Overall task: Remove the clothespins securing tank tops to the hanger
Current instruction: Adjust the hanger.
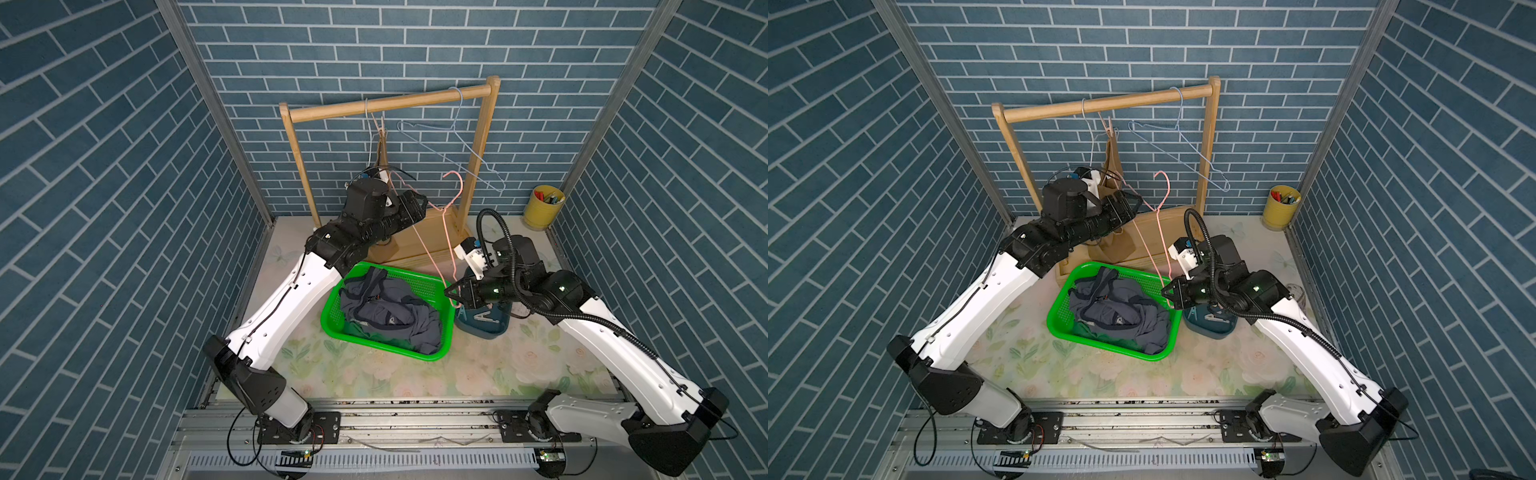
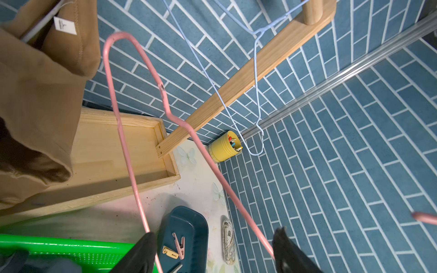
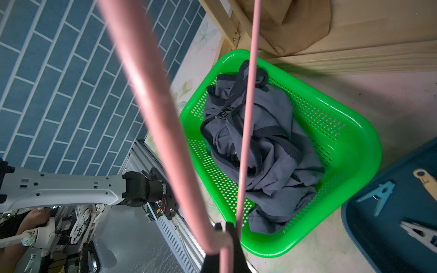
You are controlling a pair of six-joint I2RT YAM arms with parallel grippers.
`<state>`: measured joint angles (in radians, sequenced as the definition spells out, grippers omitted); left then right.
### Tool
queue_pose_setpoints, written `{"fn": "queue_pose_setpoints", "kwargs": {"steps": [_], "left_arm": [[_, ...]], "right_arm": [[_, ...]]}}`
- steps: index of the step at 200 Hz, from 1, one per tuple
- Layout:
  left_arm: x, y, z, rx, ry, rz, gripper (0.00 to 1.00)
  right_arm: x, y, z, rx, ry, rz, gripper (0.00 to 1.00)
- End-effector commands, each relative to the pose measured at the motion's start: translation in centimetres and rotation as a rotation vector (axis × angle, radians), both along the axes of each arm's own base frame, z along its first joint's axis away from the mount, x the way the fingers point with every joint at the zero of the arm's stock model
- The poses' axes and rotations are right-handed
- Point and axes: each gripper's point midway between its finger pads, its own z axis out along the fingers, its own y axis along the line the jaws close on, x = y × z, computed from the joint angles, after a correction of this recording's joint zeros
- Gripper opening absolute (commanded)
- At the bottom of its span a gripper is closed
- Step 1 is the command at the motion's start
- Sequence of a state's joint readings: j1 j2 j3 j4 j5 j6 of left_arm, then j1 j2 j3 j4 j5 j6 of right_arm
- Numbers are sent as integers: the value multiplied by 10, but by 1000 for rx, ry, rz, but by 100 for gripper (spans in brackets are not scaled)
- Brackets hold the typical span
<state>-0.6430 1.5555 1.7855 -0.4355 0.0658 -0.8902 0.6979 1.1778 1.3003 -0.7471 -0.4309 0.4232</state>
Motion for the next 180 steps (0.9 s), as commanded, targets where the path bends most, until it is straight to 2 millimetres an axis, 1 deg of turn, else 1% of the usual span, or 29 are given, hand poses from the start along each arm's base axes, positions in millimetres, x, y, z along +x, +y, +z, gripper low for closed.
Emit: {"fn": "queue_pose_setpoints", "kwargs": {"steps": [1,20,43,75,108,119,131,144,156,166,171,180], "left_arm": [[4,5,18,-90,-36,32,75],[9,7,14,-138,-16,51,69],[9,11,16,-172,-23,73,64],[12,9,16,-202,-16,75,48],[17,11,12,-237,3,91,28],[22,12,7,-266,31,97,19],[26,13,2,-309,58,103,14],[33,15,-6,-366,99,109,5],[40,15,-12,-430,134,117,0],[44,17,-15,-466,155,130,0],[45,17,-17,-473,164,133,0],[47,18,-14,-480,166,138,0]], "right_arm": [[-3,9,12,56,-34,20,0],[-6,13,10,55,-34,34,0],[-8,15,6,48,-31,42,0],[-10,17,3,40,-29,51,0],[-11,21,-1,31,-27,60,0],[-12,22,-3,24,-28,65,0],[-12,23,-4,19,-30,70,0],[-13,24,-6,8,-38,71,0],[-13,24,-11,-11,-48,72,0],[-13,23,-15,-33,-65,68,0],[-14,21,-17,-44,-74,66,8],[-15,18,-20,-63,-97,60,29]]}}
